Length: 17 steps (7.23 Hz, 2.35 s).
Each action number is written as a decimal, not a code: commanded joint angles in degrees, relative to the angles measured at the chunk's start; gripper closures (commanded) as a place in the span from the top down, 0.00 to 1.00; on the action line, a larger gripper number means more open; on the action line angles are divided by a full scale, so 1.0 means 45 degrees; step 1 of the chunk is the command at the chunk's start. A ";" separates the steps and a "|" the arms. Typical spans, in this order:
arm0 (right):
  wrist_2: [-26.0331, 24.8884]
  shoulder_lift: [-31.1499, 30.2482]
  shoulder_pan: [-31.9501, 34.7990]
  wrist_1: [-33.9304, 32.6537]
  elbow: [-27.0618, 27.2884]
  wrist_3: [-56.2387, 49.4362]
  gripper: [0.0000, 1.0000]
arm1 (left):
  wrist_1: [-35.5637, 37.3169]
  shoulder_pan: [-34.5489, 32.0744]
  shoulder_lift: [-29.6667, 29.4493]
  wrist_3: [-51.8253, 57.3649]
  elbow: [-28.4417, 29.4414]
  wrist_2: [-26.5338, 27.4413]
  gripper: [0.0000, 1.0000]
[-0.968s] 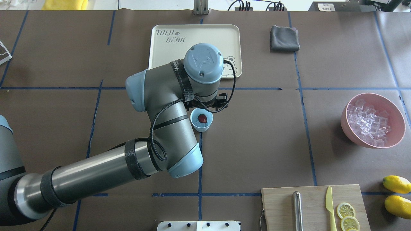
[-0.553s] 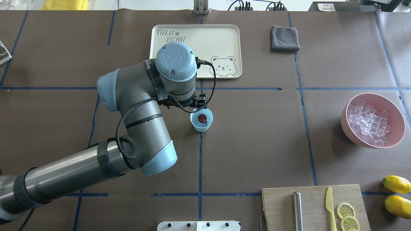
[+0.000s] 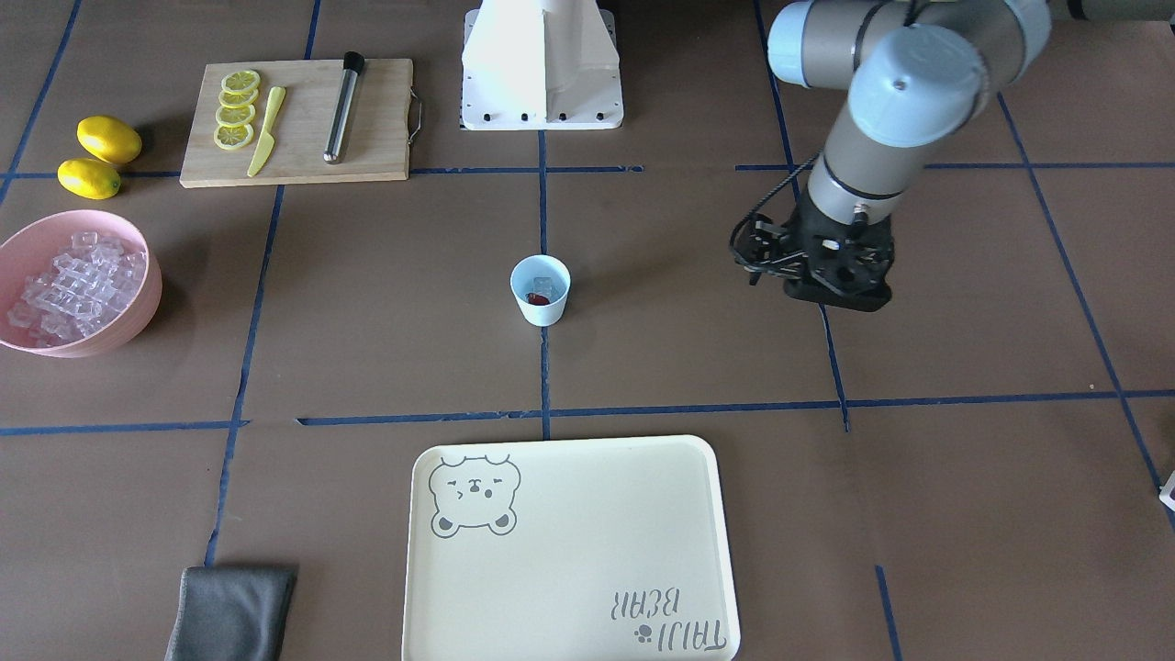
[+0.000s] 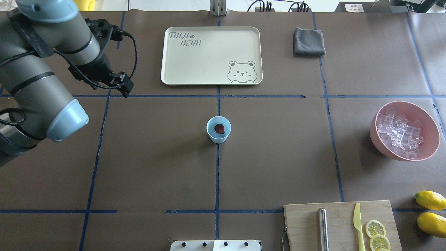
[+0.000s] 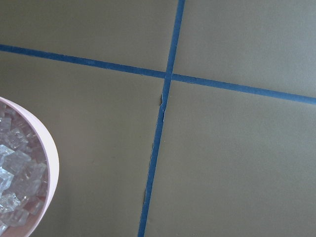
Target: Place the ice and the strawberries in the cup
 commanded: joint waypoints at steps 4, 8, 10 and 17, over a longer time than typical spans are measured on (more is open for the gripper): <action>-0.0001 0.0007 0.0000 0.0011 -0.0040 -0.0020 1.00 | 0.1469 -0.4870 0.3388 0.7943 0.0385 -0.2359 1.00; -0.0001 -0.0012 0.0000 0.0011 0.0018 0.0000 1.00 | 0.0244 -0.6690 0.5778 0.8187 0.2156 -0.2385 1.00; -0.0001 -0.0012 0.0000 0.0012 0.0077 0.0000 1.00 | -0.1493 -0.7510 0.6438 0.8207 0.2692 -0.2424 1.00; 0.0000 0.0007 0.0000 0.0012 0.0116 0.0000 1.00 | -0.2009 -0.8043 0.6560 0.8051 0.2577 -0.2854 1.00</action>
